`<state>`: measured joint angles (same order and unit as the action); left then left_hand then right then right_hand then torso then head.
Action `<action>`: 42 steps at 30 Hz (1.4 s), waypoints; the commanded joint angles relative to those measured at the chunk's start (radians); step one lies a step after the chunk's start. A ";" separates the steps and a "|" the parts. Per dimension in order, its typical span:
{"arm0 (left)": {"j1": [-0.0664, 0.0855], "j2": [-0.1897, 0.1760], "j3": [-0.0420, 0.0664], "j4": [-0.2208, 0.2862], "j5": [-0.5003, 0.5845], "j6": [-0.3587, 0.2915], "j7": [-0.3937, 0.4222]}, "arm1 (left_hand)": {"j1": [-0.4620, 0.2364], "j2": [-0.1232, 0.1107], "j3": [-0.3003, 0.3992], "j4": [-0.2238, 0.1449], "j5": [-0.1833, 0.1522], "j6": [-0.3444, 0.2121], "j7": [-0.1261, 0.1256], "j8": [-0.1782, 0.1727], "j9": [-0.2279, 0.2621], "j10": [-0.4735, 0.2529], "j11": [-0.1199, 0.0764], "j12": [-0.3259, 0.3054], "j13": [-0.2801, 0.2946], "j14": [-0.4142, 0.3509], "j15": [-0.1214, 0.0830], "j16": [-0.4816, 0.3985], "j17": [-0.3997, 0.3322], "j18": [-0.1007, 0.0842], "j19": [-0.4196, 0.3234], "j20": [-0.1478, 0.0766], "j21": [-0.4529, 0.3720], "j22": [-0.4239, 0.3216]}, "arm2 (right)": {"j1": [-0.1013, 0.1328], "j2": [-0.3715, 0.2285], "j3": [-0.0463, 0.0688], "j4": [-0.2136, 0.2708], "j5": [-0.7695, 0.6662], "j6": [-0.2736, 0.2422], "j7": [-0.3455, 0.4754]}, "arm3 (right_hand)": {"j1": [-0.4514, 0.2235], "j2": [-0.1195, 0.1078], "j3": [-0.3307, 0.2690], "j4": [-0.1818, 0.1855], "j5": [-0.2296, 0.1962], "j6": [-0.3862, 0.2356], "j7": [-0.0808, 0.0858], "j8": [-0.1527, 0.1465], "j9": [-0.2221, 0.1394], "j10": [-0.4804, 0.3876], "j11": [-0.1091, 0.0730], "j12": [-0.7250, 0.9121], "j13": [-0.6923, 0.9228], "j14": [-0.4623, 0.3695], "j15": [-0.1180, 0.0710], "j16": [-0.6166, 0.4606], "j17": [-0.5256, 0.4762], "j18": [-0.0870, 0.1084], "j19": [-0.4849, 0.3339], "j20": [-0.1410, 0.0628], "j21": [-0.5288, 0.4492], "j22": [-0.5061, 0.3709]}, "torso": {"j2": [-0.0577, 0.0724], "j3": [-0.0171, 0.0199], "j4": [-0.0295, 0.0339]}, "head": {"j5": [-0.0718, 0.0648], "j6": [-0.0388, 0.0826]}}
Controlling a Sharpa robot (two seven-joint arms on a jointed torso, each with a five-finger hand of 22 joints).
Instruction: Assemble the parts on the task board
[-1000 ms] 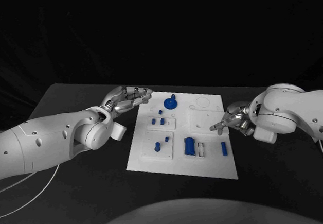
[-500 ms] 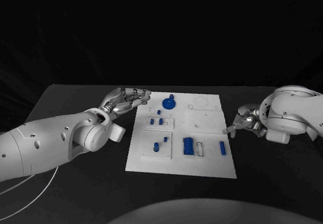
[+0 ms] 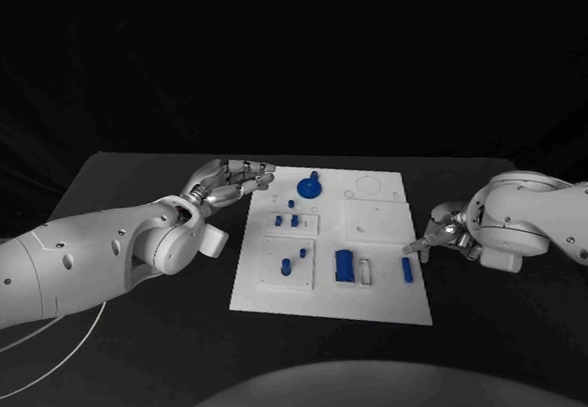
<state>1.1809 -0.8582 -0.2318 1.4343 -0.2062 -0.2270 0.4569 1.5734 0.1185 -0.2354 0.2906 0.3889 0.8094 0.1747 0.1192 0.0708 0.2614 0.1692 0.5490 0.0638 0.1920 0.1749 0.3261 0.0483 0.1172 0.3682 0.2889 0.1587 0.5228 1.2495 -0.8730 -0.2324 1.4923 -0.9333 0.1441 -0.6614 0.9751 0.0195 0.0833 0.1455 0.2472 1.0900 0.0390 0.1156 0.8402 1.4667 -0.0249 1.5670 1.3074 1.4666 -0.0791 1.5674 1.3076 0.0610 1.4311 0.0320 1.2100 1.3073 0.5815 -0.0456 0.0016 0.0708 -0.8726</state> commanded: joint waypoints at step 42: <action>-0.005 0.006 0.001 -0.002 -0.008 0.026 0.001 | 0.008 0.000 -0.006 -0.002 0.004 0.001 0.005 0.005 0.002 0.007 0.000 0.005 0.000 0.007 0.000 0.008 0.002 -0.014 0.008 0.001 0.005 -0.001 | -0.026 0.078 0.000 -0.056 0.014 0.032 -0.009 | 0.088 -0.020 0.038 -0.086 0.014 -0.006 0.003 -0.018 -0.018 0.104 -0.007 0.004 0.263 0.104 -0.006 0.003 0.263 0.020 -0.008 -0.005 -0.042 0.155 | -0.001 -0.0003 0.0000 | 0.001 0.000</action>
<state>1.1764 -0.8542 -0.2318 1.4306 -0.2094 -0.2196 0.4525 1.5734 0.1185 -0.2354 0.2906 0.3889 0.8093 0.1747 0.1192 0.0708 0.2613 0.1692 0.5490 0.0638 0.1920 0.1749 0.3310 0.0489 0.1172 0.3682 0.2890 0.1587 0.5230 1.2285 -0.7977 -0.2295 1.4366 -0.9128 0.1432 -0.6646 1.0544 0.0036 0.1219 0.0647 0.2656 1.0906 0.0425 0.1020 0.8236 1.4668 -0.0249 1.5670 1.3081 1.4665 -0.0790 1.5674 1.3073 0.0609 1.4272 0.0284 1.1714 1.3077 0.5808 -0.0458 0.0016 0.0709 -0.8726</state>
